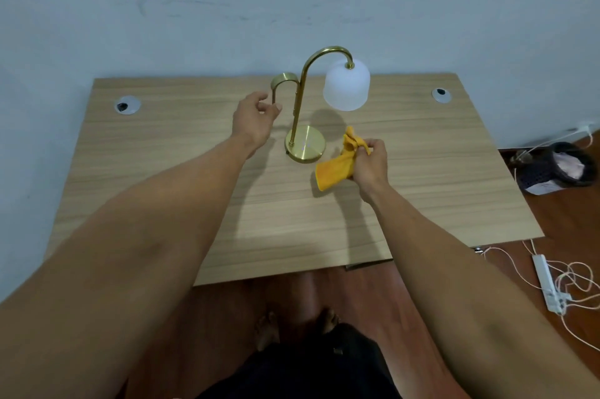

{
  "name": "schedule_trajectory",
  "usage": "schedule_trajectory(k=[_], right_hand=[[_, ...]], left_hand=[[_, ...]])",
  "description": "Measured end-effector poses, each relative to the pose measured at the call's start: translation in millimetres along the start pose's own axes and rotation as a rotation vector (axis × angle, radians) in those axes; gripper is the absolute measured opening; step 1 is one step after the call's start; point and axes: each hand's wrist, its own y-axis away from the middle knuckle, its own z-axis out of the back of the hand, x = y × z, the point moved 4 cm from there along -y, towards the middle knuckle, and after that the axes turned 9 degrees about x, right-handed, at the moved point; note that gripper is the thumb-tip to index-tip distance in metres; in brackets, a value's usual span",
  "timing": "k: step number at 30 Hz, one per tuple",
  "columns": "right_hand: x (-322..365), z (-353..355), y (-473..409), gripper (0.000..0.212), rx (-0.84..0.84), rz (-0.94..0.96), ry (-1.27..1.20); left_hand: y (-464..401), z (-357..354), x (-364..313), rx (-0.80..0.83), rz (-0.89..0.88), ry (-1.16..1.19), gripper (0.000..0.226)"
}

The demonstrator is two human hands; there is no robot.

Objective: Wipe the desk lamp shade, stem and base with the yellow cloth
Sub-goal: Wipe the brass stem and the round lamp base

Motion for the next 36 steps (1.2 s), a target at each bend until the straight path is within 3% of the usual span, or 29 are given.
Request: schedule_trajectory(k=[3,7,12,18,23,27,31,36], right_hand=[[-4,-4,-11,0.013,0.026,-0.016,-0.040],[6,-13,-30,0.029,0.053,0.062,0.006],[21,-26,-65,0.034,0.031,0.228,0.044],[33,-67,-101,0.027,0.164,0.313,0.101],[15,-111,-118,0.033,0.452,0.594,0.423],[-8,-127,-120,0.053,0.546,0.715,0.782],[-17,-123,-120,0.056,0.640,0.788,0.867],[-26,-118,-119,0.052,0.640,0.796,0.894]], left_hand=[[5,-16,14,-0.008,0.074,-0.018,0.065],[2,-40,23,-0.007,0.096,-0.012,0.050],[-11,-58,28,-0.038,0.069,-0.055,0.045],[-23,-73,28,-0.115,-0.021,-0.141,0.015],[-27,-74,29,-0.160,-0.098,-0.233,0.014],[-26,-74,26,-0.149,-0.134,-0.280,0.015],[-25,-75,27,-0.163,-0.140,-0.313,0.019],[-23,-79,29,-0.195,-0.130,-0.311,0.022]])
